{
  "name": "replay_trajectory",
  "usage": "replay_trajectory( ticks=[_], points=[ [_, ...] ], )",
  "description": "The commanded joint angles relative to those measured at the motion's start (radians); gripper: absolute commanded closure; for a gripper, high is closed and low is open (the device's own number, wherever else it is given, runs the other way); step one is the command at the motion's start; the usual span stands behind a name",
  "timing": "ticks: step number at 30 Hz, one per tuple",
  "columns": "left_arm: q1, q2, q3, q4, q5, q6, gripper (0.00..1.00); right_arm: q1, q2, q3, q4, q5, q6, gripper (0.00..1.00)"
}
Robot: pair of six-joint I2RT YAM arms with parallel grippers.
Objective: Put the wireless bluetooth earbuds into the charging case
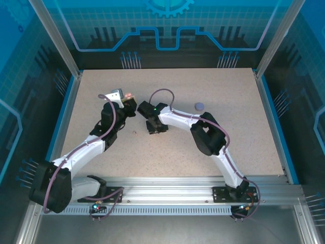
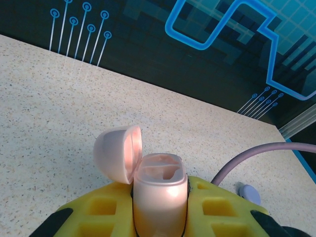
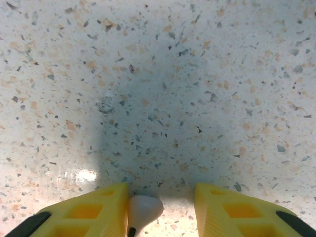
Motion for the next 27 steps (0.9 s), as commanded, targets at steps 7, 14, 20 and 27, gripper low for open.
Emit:
replay_trajectory(
  ticks=[7, 14, 20, 27],
  points=[
    [-0.001, -0.002, 0.062, -0.009, 0.132, -0.026, 1.0, -0.04, -0.105, -0.153, 0.023, 0.018, -0.034, 0.8],
    [-0.05, 0.0, 0.08, -0.033, 0.165, -0.005, 1.0, -0.06, -0.16, -0.208, 0.029, 0.006, -0.085, 0.88],
    [-0.075, -0.016, 0.053, -0.032, 0.2, 0.012, 1.0, -0.087, -0.248, -0.321, 0.05, 0.025, -0.126, 0.88],
    [-0.106, -0.019, -0.029, 0.051, 0.253, 0.034, 1.0, -0.146, -0.351, -0.487, 0.09, 0.031, -0.148, 0.88]
  ],
)
